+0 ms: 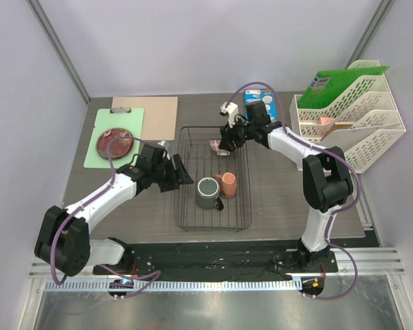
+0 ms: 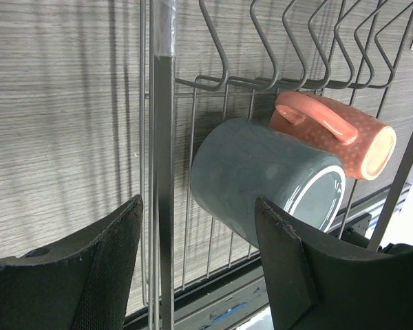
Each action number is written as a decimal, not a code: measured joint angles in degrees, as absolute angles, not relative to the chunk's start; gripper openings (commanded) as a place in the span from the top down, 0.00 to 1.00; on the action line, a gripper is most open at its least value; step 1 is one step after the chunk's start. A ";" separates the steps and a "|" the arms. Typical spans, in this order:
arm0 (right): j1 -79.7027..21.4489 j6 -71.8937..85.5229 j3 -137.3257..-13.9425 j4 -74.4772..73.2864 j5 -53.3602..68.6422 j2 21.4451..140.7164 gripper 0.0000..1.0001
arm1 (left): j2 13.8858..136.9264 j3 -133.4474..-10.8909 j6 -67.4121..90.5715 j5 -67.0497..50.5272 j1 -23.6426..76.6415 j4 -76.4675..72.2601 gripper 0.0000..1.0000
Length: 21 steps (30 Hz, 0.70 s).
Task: Unload the mixed dishes from the dish rack
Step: Pick up the bowl from the dish rack.
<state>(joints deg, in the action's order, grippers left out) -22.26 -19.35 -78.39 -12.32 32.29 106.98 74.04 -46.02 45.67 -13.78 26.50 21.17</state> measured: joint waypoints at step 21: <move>-22.63 -20.18 -80.97 -14.31 36.40 108.92 0.99 | 76.29 -46.02 46.22 -15.27 26.50 20.03 0.35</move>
